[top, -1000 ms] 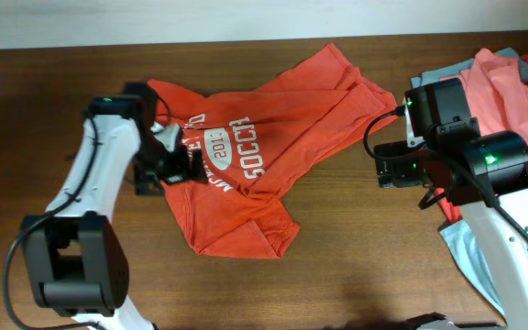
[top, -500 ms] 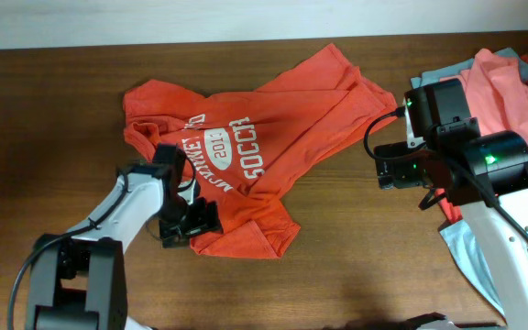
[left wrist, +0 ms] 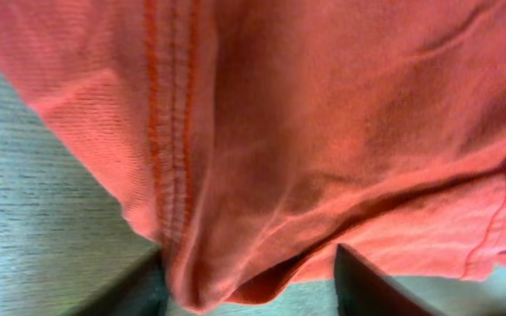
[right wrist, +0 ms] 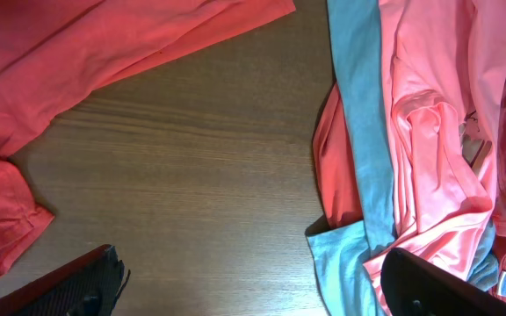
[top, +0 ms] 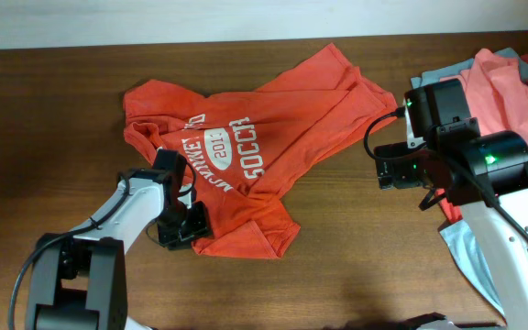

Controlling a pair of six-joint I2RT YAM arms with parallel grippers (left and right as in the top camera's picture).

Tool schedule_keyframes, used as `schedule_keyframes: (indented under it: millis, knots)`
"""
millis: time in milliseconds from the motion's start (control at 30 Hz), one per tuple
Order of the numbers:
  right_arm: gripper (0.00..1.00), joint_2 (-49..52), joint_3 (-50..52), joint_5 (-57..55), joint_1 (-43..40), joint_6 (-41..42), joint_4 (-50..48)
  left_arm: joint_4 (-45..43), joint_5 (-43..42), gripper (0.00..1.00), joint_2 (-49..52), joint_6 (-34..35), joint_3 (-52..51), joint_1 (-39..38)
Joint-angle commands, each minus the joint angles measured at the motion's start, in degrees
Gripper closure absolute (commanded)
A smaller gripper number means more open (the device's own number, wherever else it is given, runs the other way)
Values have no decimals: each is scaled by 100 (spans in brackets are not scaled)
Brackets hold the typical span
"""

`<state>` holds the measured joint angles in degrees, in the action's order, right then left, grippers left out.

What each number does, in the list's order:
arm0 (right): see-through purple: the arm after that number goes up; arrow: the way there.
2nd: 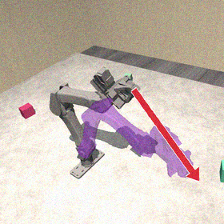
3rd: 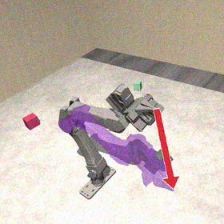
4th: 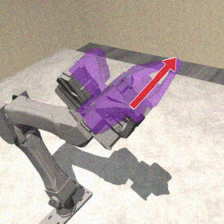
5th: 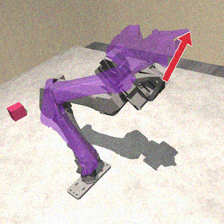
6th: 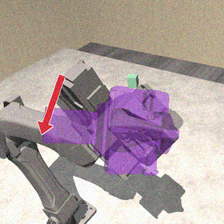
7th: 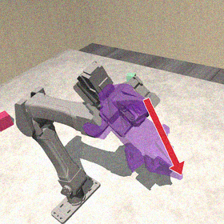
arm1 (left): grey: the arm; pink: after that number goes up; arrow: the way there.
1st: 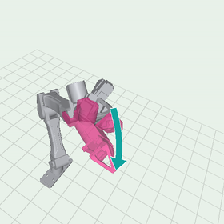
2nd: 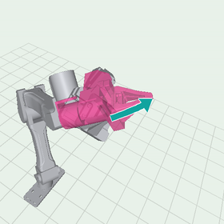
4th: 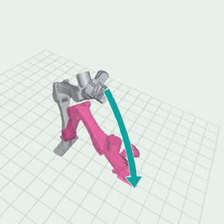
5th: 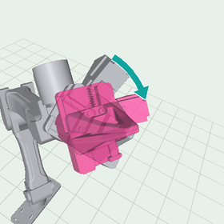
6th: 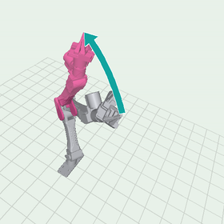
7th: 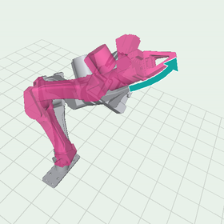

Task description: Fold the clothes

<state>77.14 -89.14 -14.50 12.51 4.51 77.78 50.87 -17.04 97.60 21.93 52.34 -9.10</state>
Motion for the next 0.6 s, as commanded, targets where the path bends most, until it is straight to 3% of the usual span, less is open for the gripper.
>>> schedule_keyframes:
  millis: [0, 100, 233, 367, 567]
  knots:
    - [1, -17, -28, -9, -33, 44, 11, -87, 35, 66, -81, 39, -57, -11]
    - [2, -17, -28, -9, -33, 44, 11, -142, 42, 99, -81, 59, -57, -11]
    - [1, -17, -28, -9, -33, 44, 39, -140, 142, 100, -81, 83, -57, -11]
    - [1, -17, -28, -9, -33, 44, 85, -144, 800, 99, -87, 260, -39, 90]
    - [1, -17, -28, -9, -33, 44, 94, -208, 1082, 100, -87, 138, 372, 1274]
